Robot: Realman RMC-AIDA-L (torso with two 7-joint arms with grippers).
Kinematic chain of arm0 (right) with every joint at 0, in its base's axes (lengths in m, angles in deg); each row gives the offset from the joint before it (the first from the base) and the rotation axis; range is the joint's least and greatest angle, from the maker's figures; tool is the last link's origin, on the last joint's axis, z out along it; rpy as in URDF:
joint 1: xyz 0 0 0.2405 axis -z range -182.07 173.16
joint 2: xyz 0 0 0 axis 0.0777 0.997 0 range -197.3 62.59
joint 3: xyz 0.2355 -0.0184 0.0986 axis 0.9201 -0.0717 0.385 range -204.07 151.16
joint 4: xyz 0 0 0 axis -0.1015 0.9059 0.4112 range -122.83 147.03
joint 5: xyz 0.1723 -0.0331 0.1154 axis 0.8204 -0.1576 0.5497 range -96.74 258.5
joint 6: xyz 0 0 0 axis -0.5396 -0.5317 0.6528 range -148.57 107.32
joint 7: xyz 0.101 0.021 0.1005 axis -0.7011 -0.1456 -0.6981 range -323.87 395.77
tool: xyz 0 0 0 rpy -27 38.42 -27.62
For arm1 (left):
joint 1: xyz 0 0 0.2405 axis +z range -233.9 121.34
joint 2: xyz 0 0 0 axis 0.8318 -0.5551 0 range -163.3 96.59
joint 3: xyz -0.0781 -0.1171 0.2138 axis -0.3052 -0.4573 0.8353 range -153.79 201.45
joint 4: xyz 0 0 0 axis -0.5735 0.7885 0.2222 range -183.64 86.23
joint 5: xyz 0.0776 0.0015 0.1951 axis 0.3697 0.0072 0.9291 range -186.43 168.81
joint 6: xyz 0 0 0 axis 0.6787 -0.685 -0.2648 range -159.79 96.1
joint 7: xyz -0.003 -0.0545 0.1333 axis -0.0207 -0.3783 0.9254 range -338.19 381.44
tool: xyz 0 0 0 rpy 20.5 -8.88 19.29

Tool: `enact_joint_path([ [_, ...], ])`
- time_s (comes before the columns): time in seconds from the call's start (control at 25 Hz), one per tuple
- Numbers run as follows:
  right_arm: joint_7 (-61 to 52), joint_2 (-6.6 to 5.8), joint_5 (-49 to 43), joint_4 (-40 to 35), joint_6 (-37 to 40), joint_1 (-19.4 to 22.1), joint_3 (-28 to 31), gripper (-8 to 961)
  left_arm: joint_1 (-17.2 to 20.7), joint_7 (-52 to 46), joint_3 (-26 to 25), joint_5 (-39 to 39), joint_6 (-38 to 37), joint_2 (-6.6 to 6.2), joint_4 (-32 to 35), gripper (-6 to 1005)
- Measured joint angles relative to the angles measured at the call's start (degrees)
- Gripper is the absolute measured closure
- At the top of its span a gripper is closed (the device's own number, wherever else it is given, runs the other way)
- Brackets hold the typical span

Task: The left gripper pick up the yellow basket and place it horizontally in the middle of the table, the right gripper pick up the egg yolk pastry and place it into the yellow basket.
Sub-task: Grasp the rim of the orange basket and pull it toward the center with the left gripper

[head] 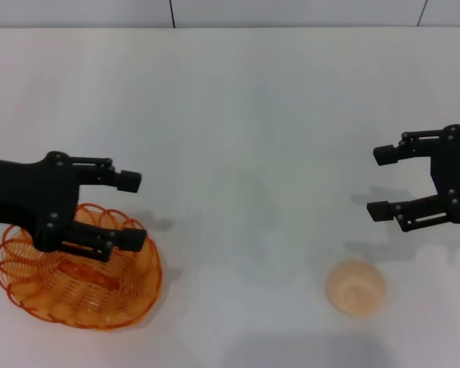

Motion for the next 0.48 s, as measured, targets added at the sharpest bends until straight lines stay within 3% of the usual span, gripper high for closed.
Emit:
enact_joint_path([
  [0.48, 0.12, 0.17, -1.19, 2.55, -1.82, -3.01, -1.07, 137, -1.78, 1.14, 0.30, 0.06, -0.12, 0.99, -0.11, 141],
])
